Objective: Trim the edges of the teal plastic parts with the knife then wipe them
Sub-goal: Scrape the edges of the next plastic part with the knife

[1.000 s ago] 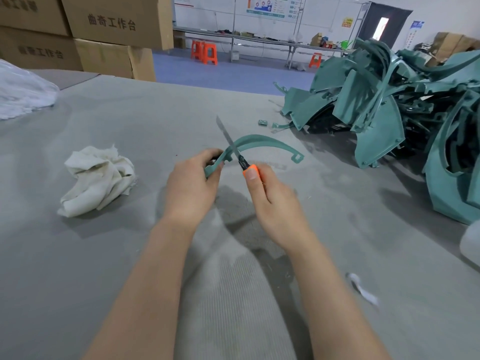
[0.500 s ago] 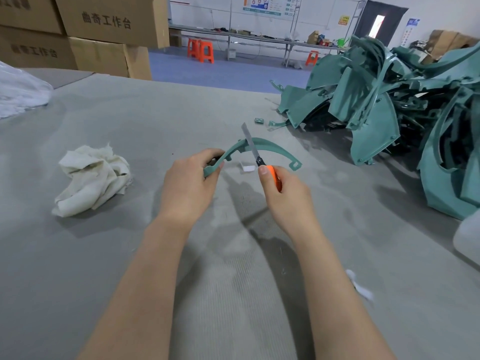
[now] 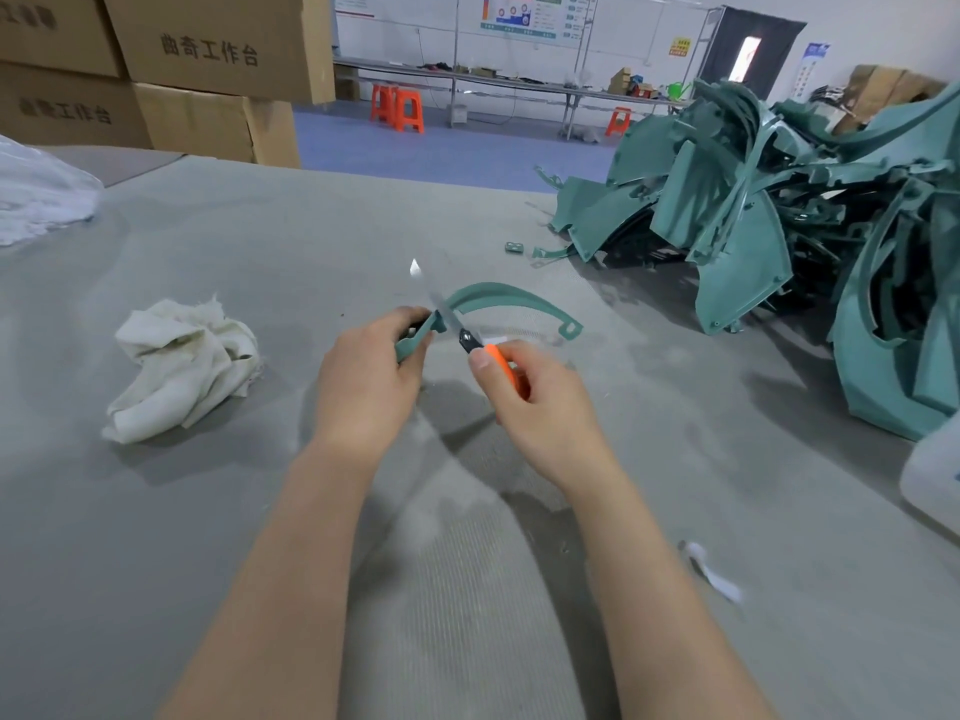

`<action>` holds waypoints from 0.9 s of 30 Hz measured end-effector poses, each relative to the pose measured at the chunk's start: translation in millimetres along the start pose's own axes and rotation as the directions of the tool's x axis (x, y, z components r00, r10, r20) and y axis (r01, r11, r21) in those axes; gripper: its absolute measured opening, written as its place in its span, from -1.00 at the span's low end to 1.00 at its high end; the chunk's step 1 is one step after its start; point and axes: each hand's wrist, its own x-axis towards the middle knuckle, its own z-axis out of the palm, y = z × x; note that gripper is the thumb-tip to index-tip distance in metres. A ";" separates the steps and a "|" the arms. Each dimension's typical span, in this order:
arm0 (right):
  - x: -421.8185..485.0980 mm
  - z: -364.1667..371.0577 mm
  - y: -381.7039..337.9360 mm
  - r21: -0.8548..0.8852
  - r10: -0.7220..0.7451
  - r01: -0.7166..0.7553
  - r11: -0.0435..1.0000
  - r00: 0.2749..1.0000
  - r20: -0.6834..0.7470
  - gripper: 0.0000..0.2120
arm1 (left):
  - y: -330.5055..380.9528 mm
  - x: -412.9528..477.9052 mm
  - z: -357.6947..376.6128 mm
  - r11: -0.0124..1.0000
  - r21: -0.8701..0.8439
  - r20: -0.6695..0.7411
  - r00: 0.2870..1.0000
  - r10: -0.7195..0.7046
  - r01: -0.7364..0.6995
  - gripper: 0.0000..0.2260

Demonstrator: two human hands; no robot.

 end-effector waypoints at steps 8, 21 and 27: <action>7.3 -12.7 18.2 -0.082 0.095 -0.111 0.990 0.980 -0.175 -0.67 | 5.9 -2.4 -5.6 0.994 -0.058 -0.033 0.996 0.088 -0.089 -0.83; 11.2 -27.0 30.0 0.019 0.258 -0.260 0.965 0.941 -0.221 -0.70 | -0.3 -0.3 -4.4 0.994 -0.040 -0.035 0.995 0.097 -0.098 -0.83; 5.4 -5.1 12.5 0.063 0.107 -0.101 0.993 0.989 -0.097 -0.76 | -1.7 0.7 -3.8 0.995 -0.012 -0.063 0.993 0.100 -0.101 -0.83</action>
